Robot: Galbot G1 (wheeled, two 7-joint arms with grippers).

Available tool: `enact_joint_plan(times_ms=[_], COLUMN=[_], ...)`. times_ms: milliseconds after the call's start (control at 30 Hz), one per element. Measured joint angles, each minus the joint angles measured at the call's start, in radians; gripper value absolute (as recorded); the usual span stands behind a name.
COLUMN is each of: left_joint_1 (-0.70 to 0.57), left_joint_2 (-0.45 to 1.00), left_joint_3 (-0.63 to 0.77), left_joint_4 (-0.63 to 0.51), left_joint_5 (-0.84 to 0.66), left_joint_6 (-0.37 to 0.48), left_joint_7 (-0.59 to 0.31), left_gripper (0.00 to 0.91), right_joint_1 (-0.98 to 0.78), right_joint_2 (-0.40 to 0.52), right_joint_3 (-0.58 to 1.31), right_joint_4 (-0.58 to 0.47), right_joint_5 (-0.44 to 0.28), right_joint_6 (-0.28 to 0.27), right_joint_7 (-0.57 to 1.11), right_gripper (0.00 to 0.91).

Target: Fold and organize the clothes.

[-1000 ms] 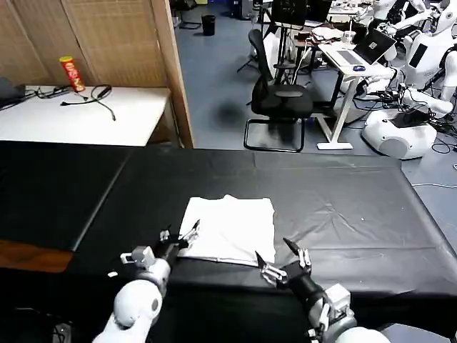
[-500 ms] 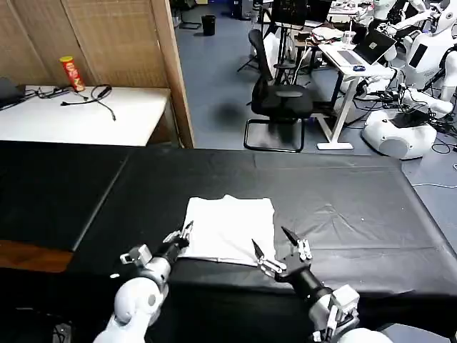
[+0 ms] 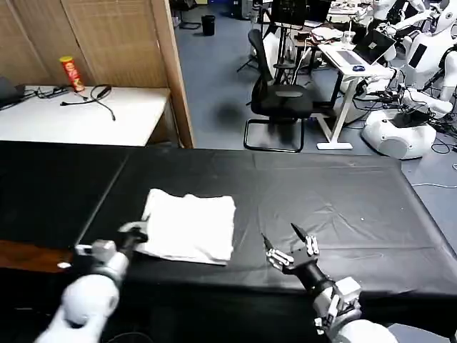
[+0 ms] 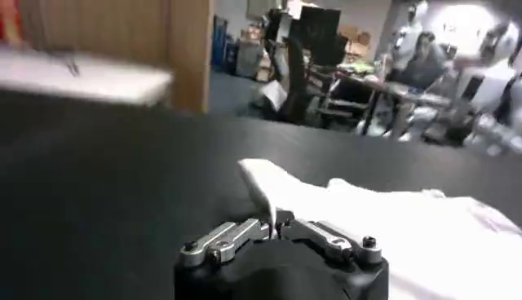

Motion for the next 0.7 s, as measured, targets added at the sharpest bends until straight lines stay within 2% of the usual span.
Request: enact_joint_plan(times_ms=[200,367,500,700], left_joint_1=[0.022,0.03,0.026,-0.027], left_joint_2=[0.214,0.275,0.233,0.077], left_joint_3=[-0.159,-0.198,-0.124,0.12], left_joint_4=[-0.03,-0.091,-0.146,-0.109], left_joint_5=[0.024,0.078,0.099,0.181], left_joint_6=[-0.01,0.019,0.039,0.033], left_joint_7=[-0.009,-0.036,-0.056,-0.076], left_gripper=[0.0,0.0,0.0,0.0], right_joint_1=[0.02,0.024,0.007,-0.014], right_joint_2=[0.024,0.04,0.047,0.057], right_joint_3=[-0.004,-0.006,-0.005,0.007], right_joint_4=[-0.033,-0.041,-0.036,-0.024], right_joint_5=[-0.002,-0.015,-0.028,-0.028], right_joint_6=[0.0,0.0,0.002,0.001], right_joint_7=[0.001,0.0,-0.001,-0.001], right_gripper=[0.878,0.878,0.878,0.878])
